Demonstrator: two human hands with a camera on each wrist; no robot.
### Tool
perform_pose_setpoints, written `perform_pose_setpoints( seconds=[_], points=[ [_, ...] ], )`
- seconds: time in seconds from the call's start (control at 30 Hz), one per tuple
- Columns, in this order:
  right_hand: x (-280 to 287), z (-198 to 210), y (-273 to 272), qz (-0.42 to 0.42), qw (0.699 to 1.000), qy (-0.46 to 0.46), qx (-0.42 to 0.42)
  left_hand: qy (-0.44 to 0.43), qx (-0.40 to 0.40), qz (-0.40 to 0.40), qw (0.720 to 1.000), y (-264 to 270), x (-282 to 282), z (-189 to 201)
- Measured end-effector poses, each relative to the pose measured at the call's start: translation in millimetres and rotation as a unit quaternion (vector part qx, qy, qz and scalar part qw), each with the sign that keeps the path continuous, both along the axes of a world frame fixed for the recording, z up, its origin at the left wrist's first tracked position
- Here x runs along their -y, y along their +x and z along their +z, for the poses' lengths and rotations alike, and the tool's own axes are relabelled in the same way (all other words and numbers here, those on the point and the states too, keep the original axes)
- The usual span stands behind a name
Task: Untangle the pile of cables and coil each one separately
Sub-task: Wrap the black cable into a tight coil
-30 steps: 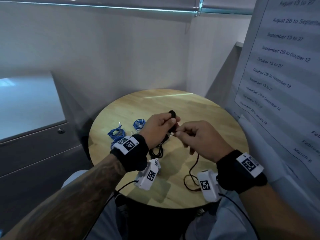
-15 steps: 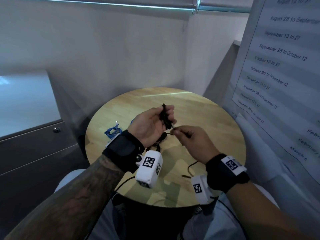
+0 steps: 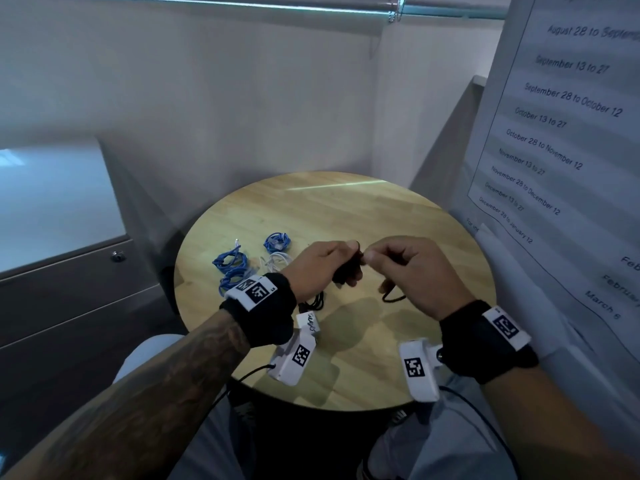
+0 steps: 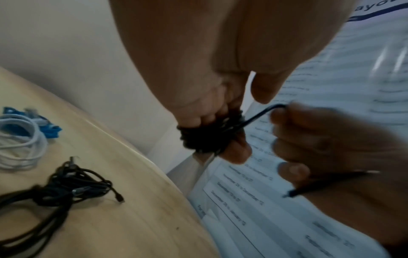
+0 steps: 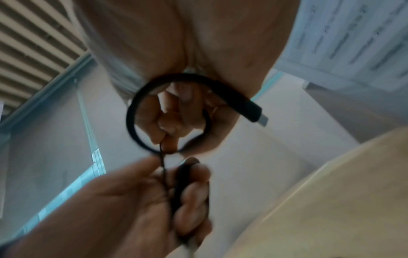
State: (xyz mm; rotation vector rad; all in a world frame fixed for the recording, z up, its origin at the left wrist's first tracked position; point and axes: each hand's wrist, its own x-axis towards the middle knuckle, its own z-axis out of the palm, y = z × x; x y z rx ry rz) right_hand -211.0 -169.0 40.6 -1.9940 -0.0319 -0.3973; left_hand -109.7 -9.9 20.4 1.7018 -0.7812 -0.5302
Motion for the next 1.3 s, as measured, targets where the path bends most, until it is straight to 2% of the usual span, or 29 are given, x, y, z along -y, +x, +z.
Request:
perform_pose_setpoints(
  seconds=[0.1,0.23,0.33,0.43,0.5,0.57,0.7,0.83,0.97,1.07,1.17,1.3],
  points=[
    [15.0,1.0,7.2,-0.039,0.996,-0.052,0.058,0.002,-0.048,-0.057,0.997,-6.6,-0.2,4.5],
    [20.3,-19.3,17.1,-0.056,0.991,-0.107,0.058,-0.062,-0.131,-0.048,0.988,-5.8,-2.7,9.7],
    [5.1,-30.0,18.0,-0.007,0.998,-0.057,0.022,-0.127,-0.231,-0.028,0.964,0.0,-0.3,11.0],
    [-4.7,-34.9,21.5,0.035,0.999,0.005,-0.009,-0.187,-0.333,-0.014,0.924,6.2,0.1,6.3],
    [-3.4,-41.8,28.1,0.04,0.998,0.025,-0.046,-0.202,-0.379,-0.027,0.903,10.5,-2.5,-2.6],
    [-0.6,-49.9,33.2,0.048,0.995,0.04,-0.075,-0.2,-0.401,-0.035,0.893,14.8,-5.6,-14.2],
    [1.7,-63.9,46.7,0.047,0.993,0.028,-0.103,-0.196,-0.412,-0.019,0.89,28.3,-6.4,-29.0],
    [7.3,-69.7,56.1,0.028,0.993,-0.026,-0.11,-0.155,-0.354,-0.016,0.922,41.3,-5.8,-40.7],
    [-2.0,-82.2,53.2,0.017,0.994,-0.012,-0.106,-0.139,-0.338,0.001,0.931,37.9,-3.2,-58.2],
    [-7.3,-92.8,54.5,0.004,0.995,-0.041,-0.092,-0.156,-0.296,0.075,0.94,36.6,0.3,-64.1],
    [-0.5,-102.5,54.5,0.007,0.985,-0.123,-0.117,-0.165,-0.279,0.163,0.932,46.5,-2.8,-70.5],
    [7.2,-102.0,53.0,0.011,0.972,-0.193,-0.13,-0.173,-0.297,0.204,0.917,52.9,-5.6,-76.9]
  ],
)
